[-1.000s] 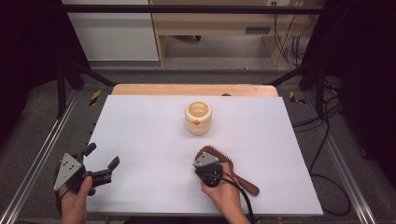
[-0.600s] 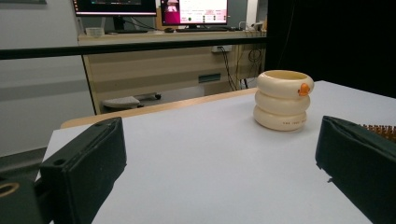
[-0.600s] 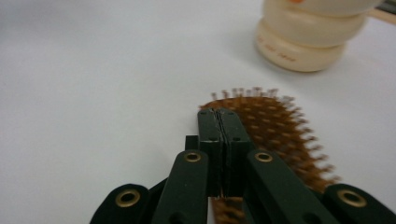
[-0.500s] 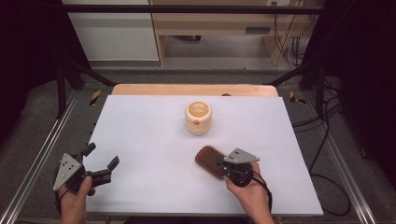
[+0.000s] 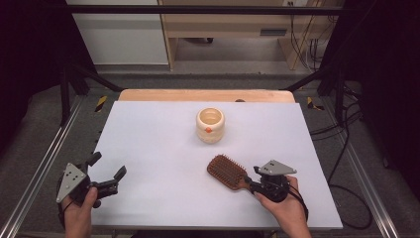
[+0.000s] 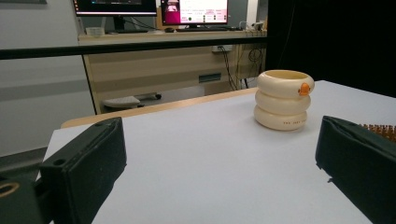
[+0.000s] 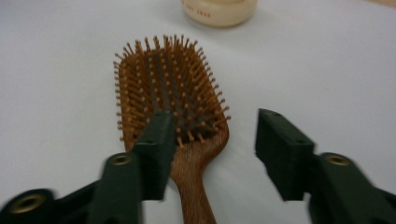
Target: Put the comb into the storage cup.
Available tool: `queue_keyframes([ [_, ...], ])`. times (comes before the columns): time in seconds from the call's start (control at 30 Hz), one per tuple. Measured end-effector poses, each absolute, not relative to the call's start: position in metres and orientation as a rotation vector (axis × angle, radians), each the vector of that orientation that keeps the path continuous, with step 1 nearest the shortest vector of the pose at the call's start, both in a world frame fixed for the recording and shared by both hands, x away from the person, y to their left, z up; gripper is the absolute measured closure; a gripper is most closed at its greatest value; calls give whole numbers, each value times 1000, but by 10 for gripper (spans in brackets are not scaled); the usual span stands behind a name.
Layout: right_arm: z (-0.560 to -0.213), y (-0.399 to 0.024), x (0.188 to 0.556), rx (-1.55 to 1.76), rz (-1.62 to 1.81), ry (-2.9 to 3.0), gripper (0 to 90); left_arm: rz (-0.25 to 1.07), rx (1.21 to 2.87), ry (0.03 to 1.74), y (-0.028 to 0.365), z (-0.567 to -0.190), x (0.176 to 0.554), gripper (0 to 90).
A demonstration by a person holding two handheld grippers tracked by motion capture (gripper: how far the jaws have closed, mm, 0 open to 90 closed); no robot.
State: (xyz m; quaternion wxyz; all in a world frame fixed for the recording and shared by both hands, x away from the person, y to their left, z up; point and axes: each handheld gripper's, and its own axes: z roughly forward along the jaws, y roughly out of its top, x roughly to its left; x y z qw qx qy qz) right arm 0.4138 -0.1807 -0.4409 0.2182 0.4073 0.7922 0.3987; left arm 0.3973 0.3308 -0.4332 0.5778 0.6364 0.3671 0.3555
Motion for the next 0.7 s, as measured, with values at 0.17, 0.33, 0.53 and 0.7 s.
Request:
queue_keyframes([
  [0.17, -447, -180, 414, 1146, 1004, 2265, 225, 832, 1490, 859, 331, -433, 397, 20],
  [0.33, -451, -181, 413, 1134, 975, 2323, 76, 832, 1489, 859, 331, -433, 397, 20],
  [0.53, -454, -179, 413, 1106, 943, 2382, 68, 832, 1490, 860, 331, -433, 397, 20],
  [0.7, -455, -177, 414, 1092, 908, 2430, 125, 832, 1492, 859, 331, -433, 398, 20],
])
